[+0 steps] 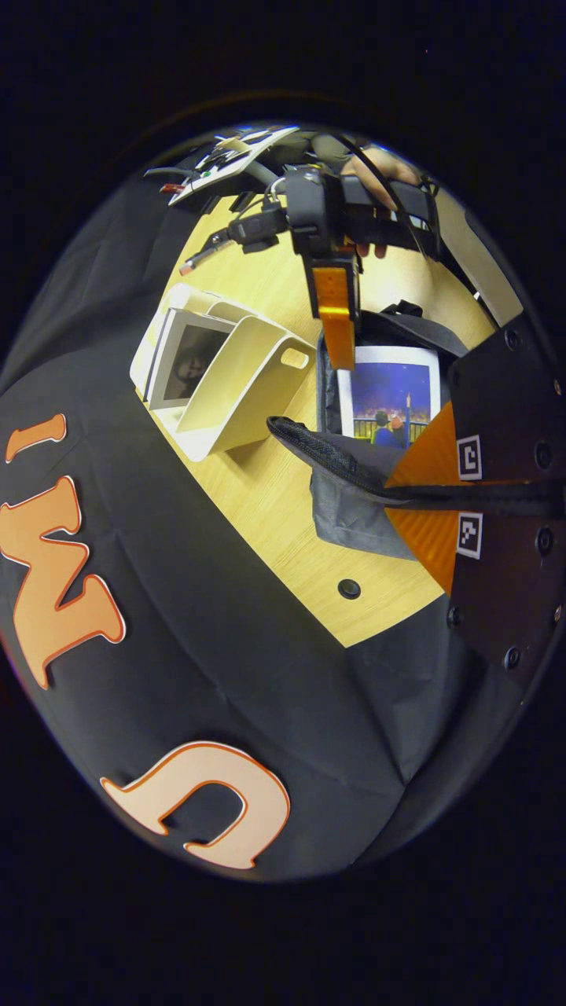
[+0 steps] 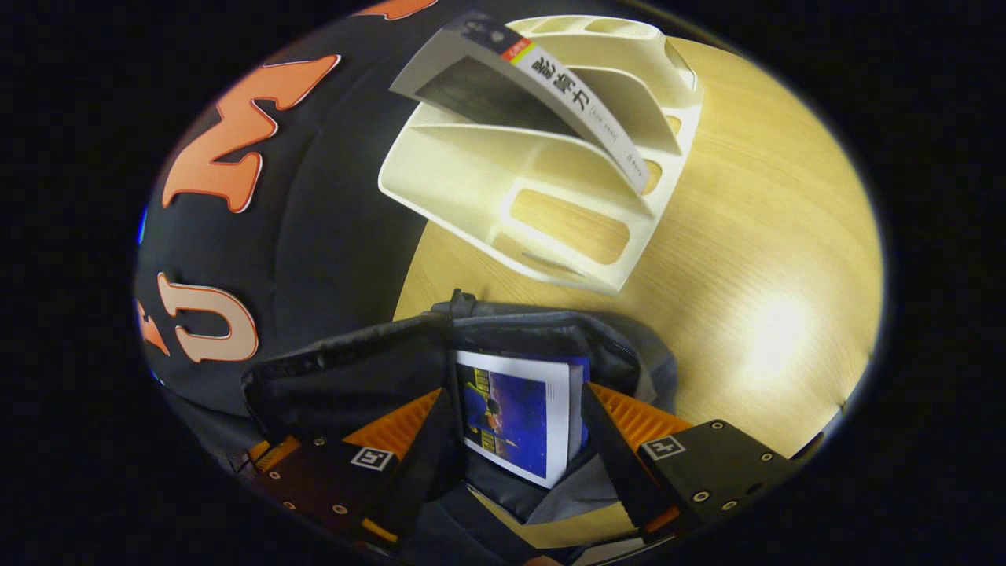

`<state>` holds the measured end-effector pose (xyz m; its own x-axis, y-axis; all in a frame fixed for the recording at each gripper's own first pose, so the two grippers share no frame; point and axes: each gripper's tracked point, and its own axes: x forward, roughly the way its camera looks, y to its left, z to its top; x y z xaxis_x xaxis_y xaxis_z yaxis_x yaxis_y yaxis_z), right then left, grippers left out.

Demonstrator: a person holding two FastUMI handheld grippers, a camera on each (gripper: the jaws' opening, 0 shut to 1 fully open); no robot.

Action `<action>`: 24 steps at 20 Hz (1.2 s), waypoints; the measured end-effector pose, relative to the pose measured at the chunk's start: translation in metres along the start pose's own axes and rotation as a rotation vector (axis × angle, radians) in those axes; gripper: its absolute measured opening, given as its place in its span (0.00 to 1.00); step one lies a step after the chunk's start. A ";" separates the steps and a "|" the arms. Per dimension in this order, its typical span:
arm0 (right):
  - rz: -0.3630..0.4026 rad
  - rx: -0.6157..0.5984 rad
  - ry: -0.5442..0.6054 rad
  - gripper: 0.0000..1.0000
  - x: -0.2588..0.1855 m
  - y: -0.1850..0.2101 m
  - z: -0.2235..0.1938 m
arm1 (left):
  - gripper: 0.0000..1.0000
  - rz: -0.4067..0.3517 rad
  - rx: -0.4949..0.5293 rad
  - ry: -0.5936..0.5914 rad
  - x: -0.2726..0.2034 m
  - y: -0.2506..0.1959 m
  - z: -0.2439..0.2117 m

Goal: Open the schoolbag, grab two books from the bookshelf and put them into the schoolbag.

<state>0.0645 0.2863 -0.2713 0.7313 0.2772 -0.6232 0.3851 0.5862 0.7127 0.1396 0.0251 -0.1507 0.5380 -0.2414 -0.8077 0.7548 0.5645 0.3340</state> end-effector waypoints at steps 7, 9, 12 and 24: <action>-0.050 -0.094 -0.095 0.98 -0.063 -0.014 0.053 | 0.01 -0.008 -0.012 -0.026 -0.002 -0.008 -0.003; -0.068 -0.127 -0.124 0.98 -0.080 -0.013 0.072 | 0.01 -0.013 -0.016 -0.034 -0.002 -0.014 -0.003; -0.131 -0.224 -0.171 0.98 -0.102 -0.015 0.106 | 0.01 -0.018 -0.023 -0.048 -0.004 -0.022 -0.008; -0.334 -0.725 -0.236 0.98 -0.125 0.062 0.229 | 0.01 -0.034 -0.138 -0.056 -0.006 -0.044 -0.019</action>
<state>0.1263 0.1135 -0.0754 0.7731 -0.1176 -0.6233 0.2032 0.9768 0.0678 0.0961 0.0170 -0.1693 0.5358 -0.3035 -0.7879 0.7163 0.6575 0.2338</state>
